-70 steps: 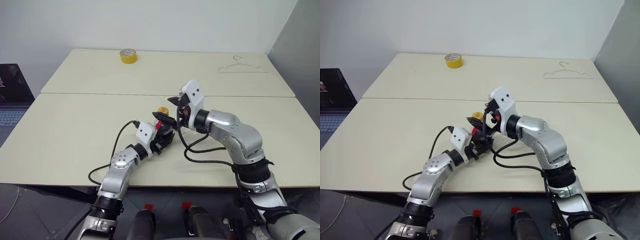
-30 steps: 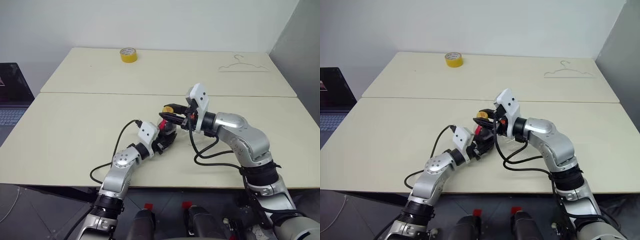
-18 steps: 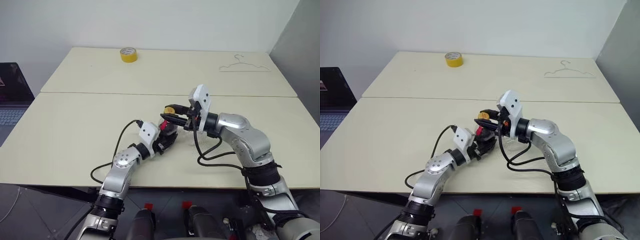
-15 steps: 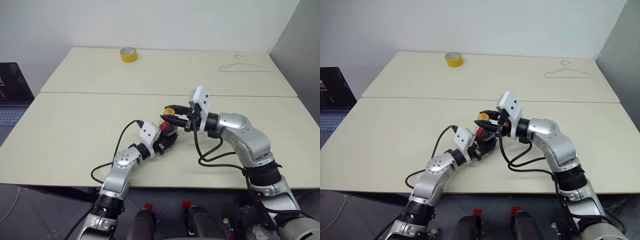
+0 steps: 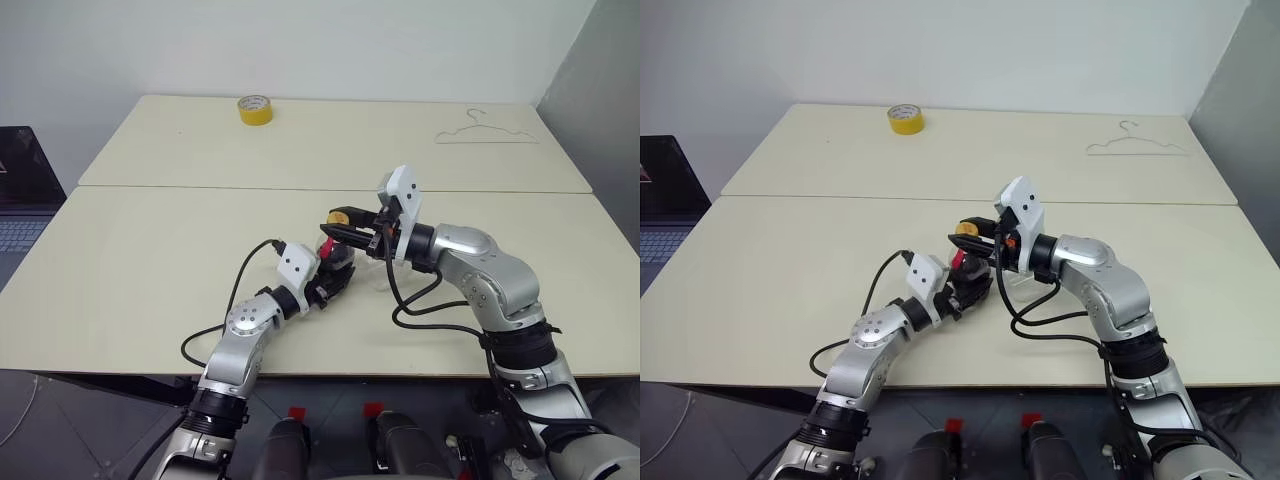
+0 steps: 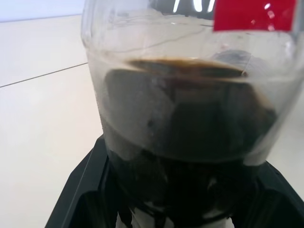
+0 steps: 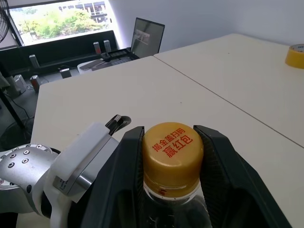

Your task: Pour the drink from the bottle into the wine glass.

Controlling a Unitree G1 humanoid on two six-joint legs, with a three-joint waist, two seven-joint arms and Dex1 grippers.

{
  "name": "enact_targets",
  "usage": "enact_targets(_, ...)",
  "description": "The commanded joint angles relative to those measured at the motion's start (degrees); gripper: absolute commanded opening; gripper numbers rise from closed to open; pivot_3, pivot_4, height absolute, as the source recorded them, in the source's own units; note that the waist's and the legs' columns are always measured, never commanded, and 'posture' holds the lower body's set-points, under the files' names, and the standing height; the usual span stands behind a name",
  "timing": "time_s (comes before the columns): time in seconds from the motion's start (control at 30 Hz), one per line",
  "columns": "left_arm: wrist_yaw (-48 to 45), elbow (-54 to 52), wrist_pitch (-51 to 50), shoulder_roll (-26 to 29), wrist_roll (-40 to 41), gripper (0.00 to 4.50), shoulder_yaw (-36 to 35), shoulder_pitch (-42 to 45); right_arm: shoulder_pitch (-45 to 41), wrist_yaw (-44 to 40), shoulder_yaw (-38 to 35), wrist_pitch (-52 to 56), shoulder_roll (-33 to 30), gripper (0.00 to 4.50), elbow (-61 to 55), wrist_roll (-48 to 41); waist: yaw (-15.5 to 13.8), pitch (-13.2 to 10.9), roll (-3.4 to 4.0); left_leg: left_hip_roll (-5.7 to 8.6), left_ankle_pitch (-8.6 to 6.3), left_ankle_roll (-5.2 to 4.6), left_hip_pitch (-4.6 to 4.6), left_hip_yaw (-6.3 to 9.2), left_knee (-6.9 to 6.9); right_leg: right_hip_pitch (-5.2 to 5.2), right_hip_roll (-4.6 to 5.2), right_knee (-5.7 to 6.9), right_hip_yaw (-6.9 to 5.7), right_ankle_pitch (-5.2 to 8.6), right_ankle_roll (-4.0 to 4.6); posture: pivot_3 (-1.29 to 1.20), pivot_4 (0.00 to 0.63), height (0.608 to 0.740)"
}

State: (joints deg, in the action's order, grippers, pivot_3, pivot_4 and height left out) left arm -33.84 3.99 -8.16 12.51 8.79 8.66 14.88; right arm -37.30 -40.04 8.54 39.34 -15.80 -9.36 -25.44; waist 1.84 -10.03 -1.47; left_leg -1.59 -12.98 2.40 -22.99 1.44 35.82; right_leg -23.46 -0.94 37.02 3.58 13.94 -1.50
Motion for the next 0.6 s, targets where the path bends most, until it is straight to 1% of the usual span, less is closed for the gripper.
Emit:
enact_targets(0.03, 0.15, 5.94, -3.53, 1.09, -1.69, 2.63, 1.11, -2.86, -3.14, -0.32, -4.53, -0.75, 0.11, 1.28, -3.85, -3.72, 0.00, 0.00, 0.00, 0.00, 0.00, 0.00, 0.00, 0.00, 0.00, 0.00, 0.00, 0.00, 0.01, 0.00, -0.01, 0.00, 0.150, 0.740)
enact_targets(0.3, 0.21, 6.09, -3.47, 1.11, -1.73, 2.63, 1.04, -2.79, -3.58, 0.09, -4.21, 2.44, 0.11, 1.28, -4.54, -4.94, -0.01, 0.00, 0.00, 0.01, 0.00, 0.00, 0.00, -0.01, 0.01, 0.00, 0.00, 0.02, 0.01, -0.03, -0.05, 0.00, 0.150, 0.740)
enact_targets(0.33, 0.21, 6.08, -3.45, 1.12, -1.74, 2.63, 1.04, -2.81, -3.67, 0.20, -4.08, 2.47, 0.05, 2.01, -4.51, -4.66, -0.01, 0.00, 0.00, 0.01, 0.00, 0.00, 0.00, 0.00, 0.01, 0.00, 0.00, 0.02, 0.00, -0.03, -0.05, 0.00, 0.150, 0.740)
enact_targets(0.37, 0.21, 6.06, -3.45, 1.12, -1.75, 2.63, 1.04, -2.82, -3.75, 0.29, -3.89, 2.21, -0.10, 2.28, -4.43, -4.32, -0.01, 0.01, 0.03, 0.01, 0.00, 0.00, 0.01, -0.01, 0.00, 0.00, 0.00, 0.02, 0.01, -0.03, -0.05, 0.00, 0.150, 0.740)
enact_targets(0.4, 0.21, 6.05, -3.44, 1.12, -1.76, 2.63, 1.03, -2.83, -3.79, 0.32, -3.76, 2.05, -0.23, 2.68, -4.40, -4.16, -0.01, 0.02, 0.02, 0.01, 0.00, 0.00, 0.03, -0.01, 0.01, 0.02, 0.00, 0.04, 0.01, -0.03, -0.05, 0.00, 0.150, 0.740)
enact_targets(0.5, 0.19, 6.17, -3.42, 1.09, -1.73, 2.63, 1.00, -2.75, -3.75, -0.92, -3.10, 0.08, -0.92, 3.62, -4.21, -3.11, -0.01, 0.06, 0.02, 0.01, 0.00, 0.00, 0.15, 0.03, 0.06, 0.17, 0.00, 0.03, -0.02, 0.02, 0.04, 0.00, 0.150, 0.740)
enact_targets(0.6, 0.17, 6.29, -3.34, 1.06, -1.73, 2.63, 1.07, -2.66, -3.82, -2.29, -2.59, -1.17, -1.72, 3.62, -3.59, -2.73, 0.07, 0.07, 0.02, -0.01, 0.00, -0.01, 0.19, -0.03, 0.12, 0.19, 0.00, 0.02, 0.02, 0.07, 0.12, 0.00, 0.150, 0.740)
